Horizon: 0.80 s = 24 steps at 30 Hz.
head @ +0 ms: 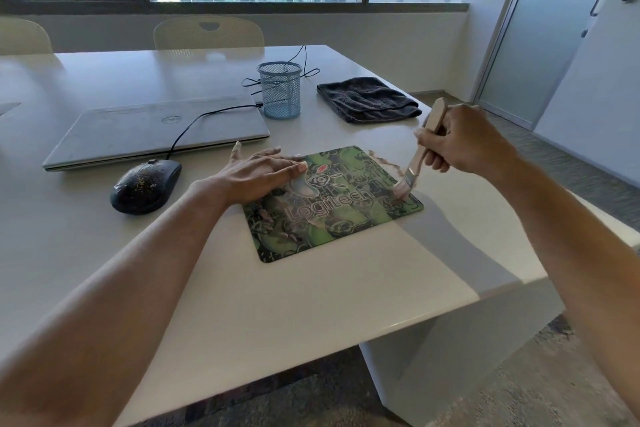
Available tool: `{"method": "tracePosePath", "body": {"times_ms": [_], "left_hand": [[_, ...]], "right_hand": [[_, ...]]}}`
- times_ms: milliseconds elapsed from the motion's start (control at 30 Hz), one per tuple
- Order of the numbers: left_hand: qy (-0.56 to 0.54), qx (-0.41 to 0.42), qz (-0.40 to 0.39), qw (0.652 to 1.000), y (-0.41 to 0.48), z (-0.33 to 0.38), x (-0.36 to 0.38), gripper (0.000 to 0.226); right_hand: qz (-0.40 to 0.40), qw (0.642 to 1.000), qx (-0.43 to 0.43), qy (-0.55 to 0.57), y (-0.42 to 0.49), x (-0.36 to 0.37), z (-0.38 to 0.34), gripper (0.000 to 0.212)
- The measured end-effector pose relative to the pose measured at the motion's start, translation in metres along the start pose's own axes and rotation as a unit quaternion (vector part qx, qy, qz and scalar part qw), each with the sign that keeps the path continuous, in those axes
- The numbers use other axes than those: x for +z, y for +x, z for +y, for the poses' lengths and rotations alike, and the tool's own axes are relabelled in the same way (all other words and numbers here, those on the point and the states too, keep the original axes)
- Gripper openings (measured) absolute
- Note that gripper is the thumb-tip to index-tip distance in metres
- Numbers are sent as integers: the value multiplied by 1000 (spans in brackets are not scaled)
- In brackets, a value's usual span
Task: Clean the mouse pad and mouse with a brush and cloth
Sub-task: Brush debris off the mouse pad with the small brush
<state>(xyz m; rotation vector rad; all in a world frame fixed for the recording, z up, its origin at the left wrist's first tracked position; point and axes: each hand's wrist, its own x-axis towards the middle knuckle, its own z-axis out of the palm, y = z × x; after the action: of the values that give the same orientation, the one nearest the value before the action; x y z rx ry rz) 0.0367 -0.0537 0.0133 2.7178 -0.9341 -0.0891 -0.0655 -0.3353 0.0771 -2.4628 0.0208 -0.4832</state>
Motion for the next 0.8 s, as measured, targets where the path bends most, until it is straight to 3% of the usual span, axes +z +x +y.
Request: {"method": "tracePosePath", "body": {"times_ms": [267,600,800], "left_hand": [[-2,-1,-1,1000,0,1,0,70],[-5,-4,0,1000,4,1,-3,68],[101,6,16,995,26,10,-17,46]], "right_hand": [[-26,989,-18,146,-8,27,-21,29],[2,998,21,66,-3,12,7,33],[-4,999,0,39,0,12,0,31]]}}
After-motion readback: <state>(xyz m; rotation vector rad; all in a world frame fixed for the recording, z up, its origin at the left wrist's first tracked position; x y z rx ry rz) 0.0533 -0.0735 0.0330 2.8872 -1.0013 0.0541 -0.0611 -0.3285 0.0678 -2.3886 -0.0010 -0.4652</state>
